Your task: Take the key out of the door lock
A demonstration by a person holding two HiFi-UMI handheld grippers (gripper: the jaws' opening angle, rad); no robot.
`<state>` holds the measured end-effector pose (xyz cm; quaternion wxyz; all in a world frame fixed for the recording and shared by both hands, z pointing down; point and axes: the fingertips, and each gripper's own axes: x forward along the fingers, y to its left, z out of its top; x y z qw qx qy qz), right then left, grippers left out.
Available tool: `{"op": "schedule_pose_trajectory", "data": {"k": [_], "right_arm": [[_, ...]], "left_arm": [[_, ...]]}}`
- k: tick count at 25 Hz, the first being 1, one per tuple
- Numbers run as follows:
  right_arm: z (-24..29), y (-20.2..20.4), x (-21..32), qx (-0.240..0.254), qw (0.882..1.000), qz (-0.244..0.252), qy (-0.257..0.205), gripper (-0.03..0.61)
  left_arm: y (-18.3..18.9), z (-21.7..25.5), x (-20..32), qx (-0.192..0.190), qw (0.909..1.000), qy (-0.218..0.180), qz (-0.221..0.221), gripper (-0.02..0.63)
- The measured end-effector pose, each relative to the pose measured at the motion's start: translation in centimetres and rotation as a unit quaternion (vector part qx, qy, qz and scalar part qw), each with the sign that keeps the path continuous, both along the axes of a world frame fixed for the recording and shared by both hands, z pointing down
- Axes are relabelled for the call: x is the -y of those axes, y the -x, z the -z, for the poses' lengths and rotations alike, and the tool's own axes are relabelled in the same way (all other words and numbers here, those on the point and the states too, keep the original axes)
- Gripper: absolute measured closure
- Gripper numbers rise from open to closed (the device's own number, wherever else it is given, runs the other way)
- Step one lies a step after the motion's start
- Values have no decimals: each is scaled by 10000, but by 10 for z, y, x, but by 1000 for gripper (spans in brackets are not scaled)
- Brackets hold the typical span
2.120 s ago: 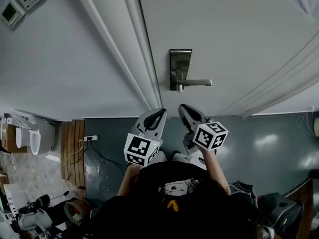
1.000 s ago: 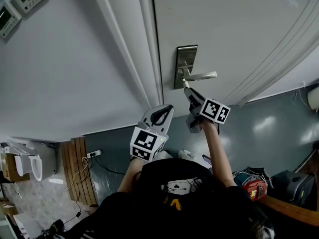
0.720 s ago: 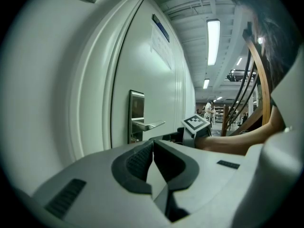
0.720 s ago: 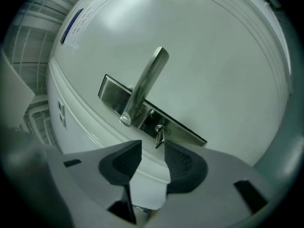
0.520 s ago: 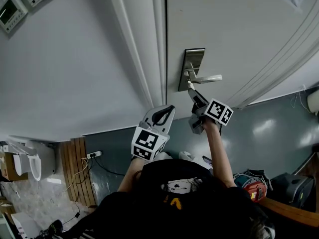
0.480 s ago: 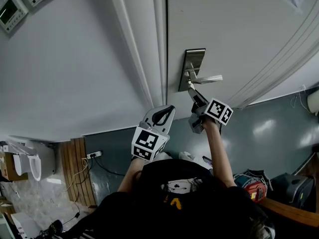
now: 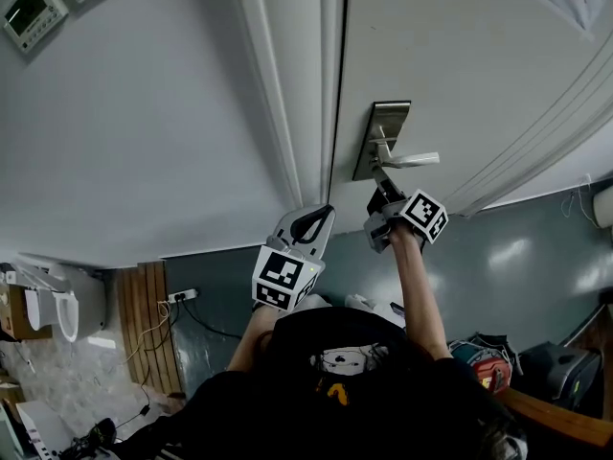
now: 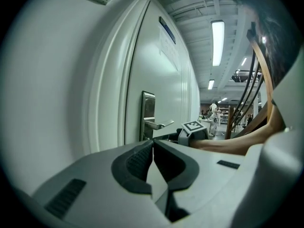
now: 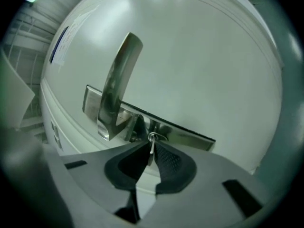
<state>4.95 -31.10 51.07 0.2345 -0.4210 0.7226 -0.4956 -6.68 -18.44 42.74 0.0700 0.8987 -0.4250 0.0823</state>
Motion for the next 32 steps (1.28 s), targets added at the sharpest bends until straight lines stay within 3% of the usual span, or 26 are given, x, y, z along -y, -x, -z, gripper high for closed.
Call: {"op": "schedule_pose_trajectory", "data": {"k": [7, 21, 32], "right_arm": [[-3, -1, -1, 634, 9974, -240, 261, 555], [-6, -4, -3, 1191, 9899, -582, 511, 557], [-6, -4, -5, 1329, 9859, -795, 629, 558]], "left_arm": [[1, -2, -1, -26, 10000, 28, -2, 604], [4, -4, -3, -43, 9999, 50, -79, 604], [15, -12, -2, -179, 9996, 193, -114, 604]]}}
